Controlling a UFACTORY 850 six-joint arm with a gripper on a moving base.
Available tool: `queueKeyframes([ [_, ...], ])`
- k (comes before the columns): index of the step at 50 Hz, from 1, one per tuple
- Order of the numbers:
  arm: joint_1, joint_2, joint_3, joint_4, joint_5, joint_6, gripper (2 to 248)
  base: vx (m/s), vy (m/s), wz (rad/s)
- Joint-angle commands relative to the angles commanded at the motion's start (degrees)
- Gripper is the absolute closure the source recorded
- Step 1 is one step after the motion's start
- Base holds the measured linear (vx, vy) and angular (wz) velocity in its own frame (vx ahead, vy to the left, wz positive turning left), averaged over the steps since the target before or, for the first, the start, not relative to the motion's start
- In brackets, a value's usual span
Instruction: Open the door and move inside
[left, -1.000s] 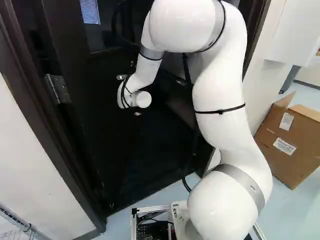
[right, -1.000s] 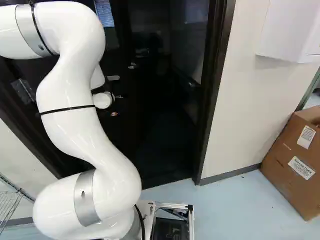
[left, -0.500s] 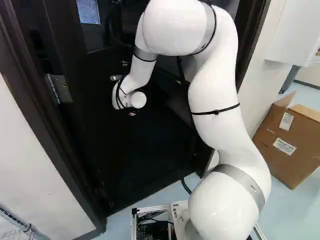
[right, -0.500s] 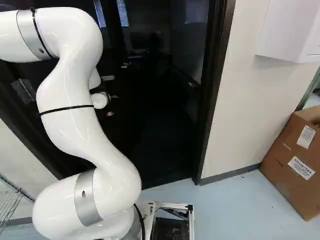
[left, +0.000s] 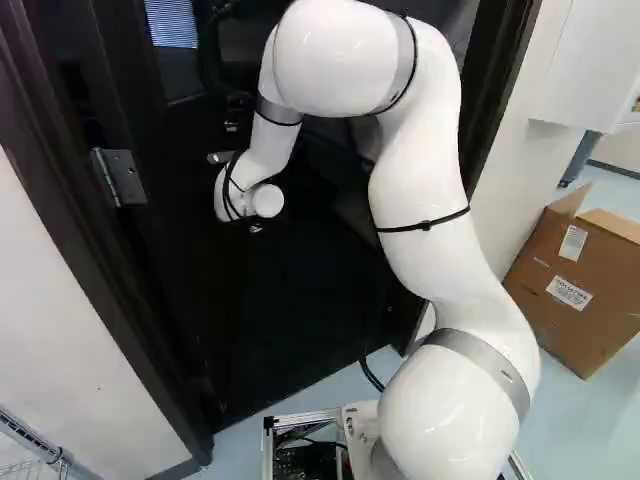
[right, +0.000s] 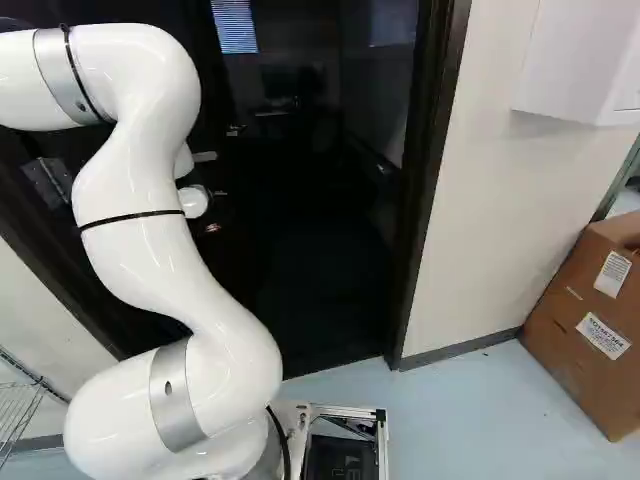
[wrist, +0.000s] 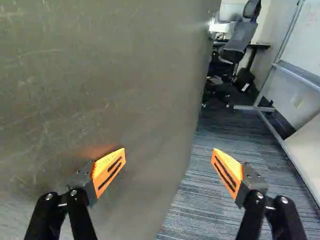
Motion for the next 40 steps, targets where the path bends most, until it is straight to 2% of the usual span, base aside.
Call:
queueKeyframes([
  [40, 2.4, -0.8, -1.1, -6.1, 0.0, 0.0, 3, 0.000, 0.000, 0.000],
])
